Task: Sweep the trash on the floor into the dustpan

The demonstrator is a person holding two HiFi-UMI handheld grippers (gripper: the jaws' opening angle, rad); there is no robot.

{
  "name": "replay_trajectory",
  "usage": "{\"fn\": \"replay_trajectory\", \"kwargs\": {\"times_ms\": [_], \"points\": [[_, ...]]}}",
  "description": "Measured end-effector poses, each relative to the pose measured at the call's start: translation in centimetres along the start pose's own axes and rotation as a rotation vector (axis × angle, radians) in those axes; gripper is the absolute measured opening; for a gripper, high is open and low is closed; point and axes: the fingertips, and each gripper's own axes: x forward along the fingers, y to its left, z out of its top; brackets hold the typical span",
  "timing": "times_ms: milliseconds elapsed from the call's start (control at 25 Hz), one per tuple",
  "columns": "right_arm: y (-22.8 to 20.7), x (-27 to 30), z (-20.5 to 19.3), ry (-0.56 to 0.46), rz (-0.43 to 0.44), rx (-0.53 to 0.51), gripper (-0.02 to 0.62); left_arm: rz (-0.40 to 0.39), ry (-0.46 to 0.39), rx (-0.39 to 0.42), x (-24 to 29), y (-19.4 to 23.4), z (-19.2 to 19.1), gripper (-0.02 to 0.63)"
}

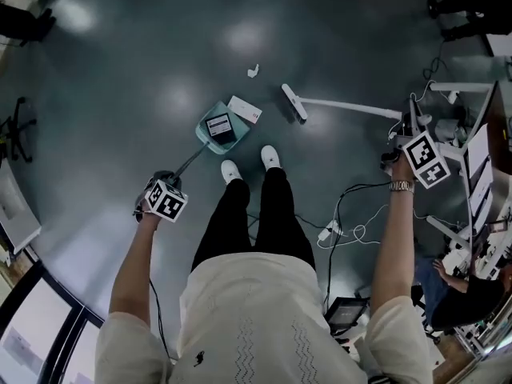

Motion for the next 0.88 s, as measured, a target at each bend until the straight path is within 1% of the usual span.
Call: {"fn": "replay_trajectory", "kwargs": {"times_ms": [120, 200, 360, 480, 560, 600, 640, 720, 880], "points": [[2.1, -0.5, 0.1, -0.076, -0.017, -0.042, 0.067, 0.01, 0.006, 0.015, 0.8, 2.0, -0.7, 0.089], [3.8, -0.6, -1.4, -0.081, -0.006, -0.089, 0.067, 0.015, 0.011, 0.033, 1.3, 2.7, -0.9, 0.089], [7.5, -0.8, -7.8, 0.014, 0.039, -0.17, 0.067, 0.008, 0.018, 0.077, 2.1, 3.9, -1.2, 0.089], [9.7, -1.7, -11.5, 0.067, 0.047, -0.141, 0.067, 0.011, 0.03, 0.112, 3.4, 5.0, -1.7, 0.089], [11.0, -2.4, -14.7, 0.149, 0.071, -0.11, 0.067, 0.015, 0.049, 0.128, 4.3, 5.3, -1.9, 0.089], [11.6, -3.0, -16.3, 0.19, 0.092, -0.116, 0.067, 0.006, 0.058, 0.125, 4.6, 5.1, -1.8, 0.089], [12.3, -3.6, -17.6, 0.219, 0.115, -0.136, 0.067, -0.002, 0.062, 0.121, 4.9, 4.8, -1.7, 0.089], [14.3, -5.0, -19.4, 0.244, 0.158, -0.2, 0.067, -0.011, 0.057, 0.124, 5.4, 4.6, -1.2, 0.089], [19.3, -6.4, -21.6, 0.302, 0.261, -0.339, 0.067, -0.02, 0.026, 0.131, 6.6, 3.9, 0.2, 0.089]]}}
